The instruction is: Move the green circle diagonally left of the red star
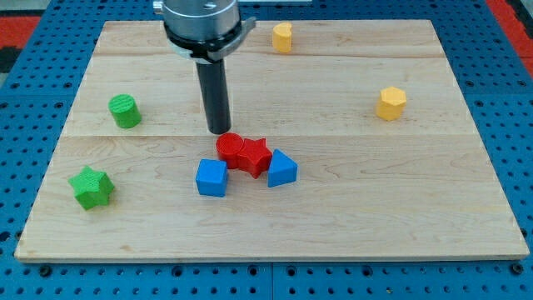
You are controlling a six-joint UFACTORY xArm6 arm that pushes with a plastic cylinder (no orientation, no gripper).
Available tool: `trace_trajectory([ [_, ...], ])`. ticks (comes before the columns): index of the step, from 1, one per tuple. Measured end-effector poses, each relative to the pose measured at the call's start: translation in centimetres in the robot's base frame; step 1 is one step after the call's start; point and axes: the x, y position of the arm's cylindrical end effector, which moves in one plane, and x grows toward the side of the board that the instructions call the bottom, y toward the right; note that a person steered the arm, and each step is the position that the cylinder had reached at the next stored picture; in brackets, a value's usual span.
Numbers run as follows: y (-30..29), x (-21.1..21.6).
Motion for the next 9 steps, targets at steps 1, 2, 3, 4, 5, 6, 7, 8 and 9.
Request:
trace_trajectory([
  [1,-0.6,-2.6],
  [2,-0.9,-6.1],
  [3,-4.7,-8.7],
  [4,-11.1,-8.8],
  [5,-17.8,-8.8],
  [6,-22.1,-7.9],
  [7,-22.6,-4.6],
  [8,-16.8,-1.8],
  [9,-10.6,-1.8],
])
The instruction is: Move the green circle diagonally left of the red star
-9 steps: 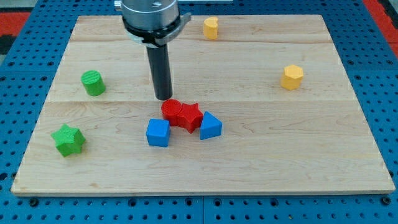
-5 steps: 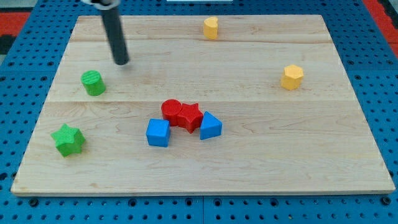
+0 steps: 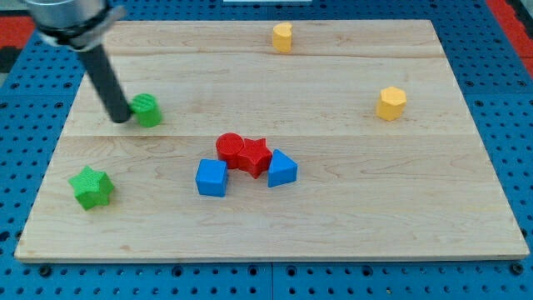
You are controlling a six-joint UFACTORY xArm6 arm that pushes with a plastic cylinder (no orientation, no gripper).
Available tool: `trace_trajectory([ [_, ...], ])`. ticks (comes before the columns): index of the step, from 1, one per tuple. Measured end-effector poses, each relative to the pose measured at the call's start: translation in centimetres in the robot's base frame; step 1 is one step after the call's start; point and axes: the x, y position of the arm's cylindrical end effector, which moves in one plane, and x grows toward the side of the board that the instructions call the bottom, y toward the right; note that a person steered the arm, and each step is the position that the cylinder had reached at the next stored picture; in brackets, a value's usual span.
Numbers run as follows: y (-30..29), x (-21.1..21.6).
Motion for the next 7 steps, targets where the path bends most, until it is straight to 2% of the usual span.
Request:
trace_trajectory([
  [1,6.2,0.0],
  [2,6.2,-0.1],
  [3,3.7,-0.1],
  [5,6.1,-2.6],
  [6,11.6,-3.3],
  [7,20.1,-3.3],
])
